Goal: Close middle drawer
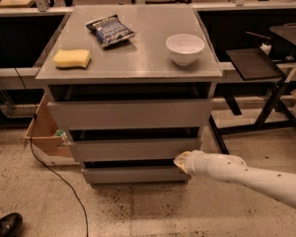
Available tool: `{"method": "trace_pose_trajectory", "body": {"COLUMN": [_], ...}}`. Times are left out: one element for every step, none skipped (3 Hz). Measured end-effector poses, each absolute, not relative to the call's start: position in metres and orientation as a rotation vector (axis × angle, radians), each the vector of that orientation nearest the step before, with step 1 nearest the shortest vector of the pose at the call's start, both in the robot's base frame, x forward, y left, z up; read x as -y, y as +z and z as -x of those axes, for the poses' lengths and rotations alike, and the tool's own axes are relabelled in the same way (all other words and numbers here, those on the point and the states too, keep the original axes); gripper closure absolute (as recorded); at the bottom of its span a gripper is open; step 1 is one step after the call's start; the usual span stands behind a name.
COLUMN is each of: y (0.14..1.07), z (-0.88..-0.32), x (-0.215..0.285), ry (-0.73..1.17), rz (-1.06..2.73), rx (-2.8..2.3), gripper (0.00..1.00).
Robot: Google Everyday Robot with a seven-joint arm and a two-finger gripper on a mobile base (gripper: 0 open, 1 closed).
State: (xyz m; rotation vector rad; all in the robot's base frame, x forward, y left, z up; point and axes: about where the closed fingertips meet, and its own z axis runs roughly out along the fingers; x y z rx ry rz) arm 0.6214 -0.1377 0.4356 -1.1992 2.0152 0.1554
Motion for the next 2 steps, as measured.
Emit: {"method": "trace_pose_trajectory", "body": {"y": [0.4496,0.4506], "z": [-0.5761,-0.5670], "x": [0.1560,0.1620], "ry": [0.189,0.195], "rz": [1.226,1.229], "rx": [-2.068,-2.083], "gripper": [1.00,1.00]}}
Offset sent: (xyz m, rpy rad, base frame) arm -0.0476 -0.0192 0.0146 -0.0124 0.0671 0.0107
